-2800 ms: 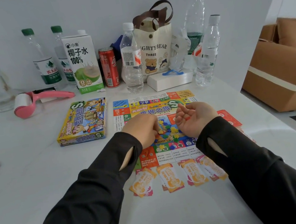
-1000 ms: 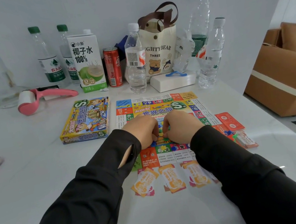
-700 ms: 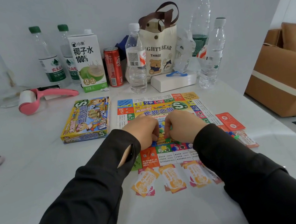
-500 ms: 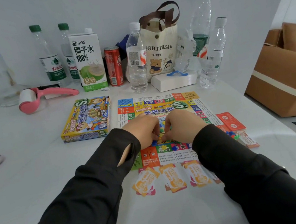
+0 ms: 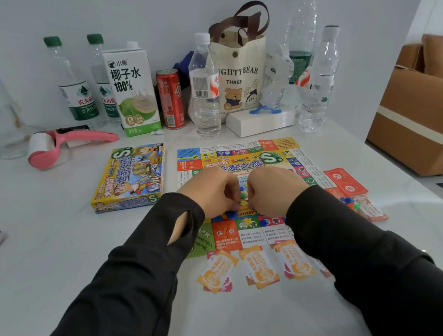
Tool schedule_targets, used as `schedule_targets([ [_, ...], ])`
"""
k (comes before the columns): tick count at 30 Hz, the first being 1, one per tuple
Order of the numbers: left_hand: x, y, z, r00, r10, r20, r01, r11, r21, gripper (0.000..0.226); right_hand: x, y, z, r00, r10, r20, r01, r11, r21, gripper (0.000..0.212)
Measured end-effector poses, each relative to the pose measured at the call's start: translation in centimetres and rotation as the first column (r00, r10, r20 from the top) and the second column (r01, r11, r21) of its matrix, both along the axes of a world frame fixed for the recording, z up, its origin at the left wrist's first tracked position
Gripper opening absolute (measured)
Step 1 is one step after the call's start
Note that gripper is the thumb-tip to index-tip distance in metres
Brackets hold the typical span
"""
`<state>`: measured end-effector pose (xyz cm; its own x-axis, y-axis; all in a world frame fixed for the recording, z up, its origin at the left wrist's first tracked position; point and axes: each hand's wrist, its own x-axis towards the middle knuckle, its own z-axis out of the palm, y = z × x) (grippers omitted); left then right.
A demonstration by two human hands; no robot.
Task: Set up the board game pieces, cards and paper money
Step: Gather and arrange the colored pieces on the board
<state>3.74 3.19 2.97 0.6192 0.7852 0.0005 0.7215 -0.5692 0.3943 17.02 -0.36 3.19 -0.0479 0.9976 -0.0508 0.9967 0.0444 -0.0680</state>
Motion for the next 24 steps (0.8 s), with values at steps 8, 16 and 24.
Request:
schedule_targets([
  [8,-0.2,-0.1,0.2,0.965,0.088,0.246,-0.069,0.994,-0.085,0.016,0.5,0.5,0.0,0.989,-0.017,-0.150,0.011,0.999,-0.037,0.012],
  [16,-0.5,-0.5,2.5,0.699,0.260,0.667,-0.201,0.965,-0.167,0.015,1.4,0.0,1.2,-0.587,-0.423,-0.691,0.061,0.827,-0.558,0.025],
  [24,-0.2,-1.7,4.7,0.797,0.120,0.592,-0.154,0.988,0.007,0.022,-0.9,-0.6,0.7,-0.782,-0.461,-0.420,-0.179,0.811,-0.557,0.042],
])
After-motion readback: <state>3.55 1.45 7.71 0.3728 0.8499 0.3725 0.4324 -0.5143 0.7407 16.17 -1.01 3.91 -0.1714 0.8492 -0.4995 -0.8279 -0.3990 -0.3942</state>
